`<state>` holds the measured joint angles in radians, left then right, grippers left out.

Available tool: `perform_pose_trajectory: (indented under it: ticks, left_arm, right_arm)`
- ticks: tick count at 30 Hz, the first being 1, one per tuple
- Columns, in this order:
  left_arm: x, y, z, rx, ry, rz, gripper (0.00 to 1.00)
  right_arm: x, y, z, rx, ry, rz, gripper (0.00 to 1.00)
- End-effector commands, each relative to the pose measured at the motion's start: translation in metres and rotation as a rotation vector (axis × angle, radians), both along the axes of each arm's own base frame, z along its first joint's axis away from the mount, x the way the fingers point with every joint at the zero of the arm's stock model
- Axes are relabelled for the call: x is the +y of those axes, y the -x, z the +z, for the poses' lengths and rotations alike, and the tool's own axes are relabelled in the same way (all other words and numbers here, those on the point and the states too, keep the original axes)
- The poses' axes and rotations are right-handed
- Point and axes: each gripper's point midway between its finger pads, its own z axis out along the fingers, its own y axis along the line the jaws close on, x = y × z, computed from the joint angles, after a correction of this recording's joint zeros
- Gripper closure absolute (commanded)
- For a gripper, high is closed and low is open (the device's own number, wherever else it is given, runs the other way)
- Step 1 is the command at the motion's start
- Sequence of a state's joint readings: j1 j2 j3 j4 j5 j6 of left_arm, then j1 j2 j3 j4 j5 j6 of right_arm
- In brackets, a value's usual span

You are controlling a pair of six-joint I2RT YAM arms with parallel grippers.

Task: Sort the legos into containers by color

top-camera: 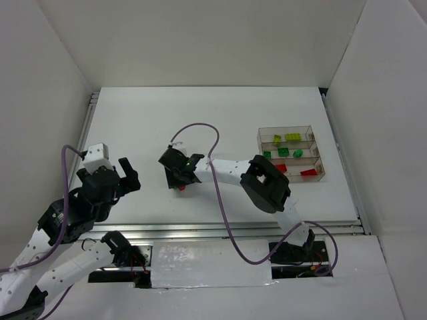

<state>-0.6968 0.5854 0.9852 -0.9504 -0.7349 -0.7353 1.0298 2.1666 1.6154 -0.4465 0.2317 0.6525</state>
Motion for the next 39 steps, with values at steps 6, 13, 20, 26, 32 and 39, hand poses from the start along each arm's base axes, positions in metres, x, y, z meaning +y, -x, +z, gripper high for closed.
perform_pose_trajectory:
  ticks: [6,13,20,26,32,39]
  left_arm:
    - [-0.007,-0.001,0.009,-0.012,0.037,-0.019,0.0]
    - [-0.102,0.007,0.031,-0.065,0.463,-0.377,0.01]
    - [-0.195,0.003,0.019,0.055,0.669,-0.684,0.02]
    - [-0.217,0.007,0.014,0.09,0.727,-0.761,0.03]
    - [-0.223,0.01,0.007,0.096,0.752,-0.771,0.09]
    - [-0.237,0.012,0.004,0.117,0.753,-0.814,0.27]
  right_arm:
    - [-0.01,0.017,0.061,-0.175,-0.196,0.097,1.0]
    - [-0.048,0.076,0.136,-0.372,-0.524,0.301,1.0]
    - [-0.087,0.112,0.162,-0.448,-0.589,0.302,1.0]
    - [-0.11,0.116,0.178,-0.499,-0.589,0.269,1.0]
    - [-0.118,0.117,0.2,-0.551,-0.637,0.254,1.0]
    - [-0.109,0.121,0.215,-0.559,-0.681,0.285,1.0]
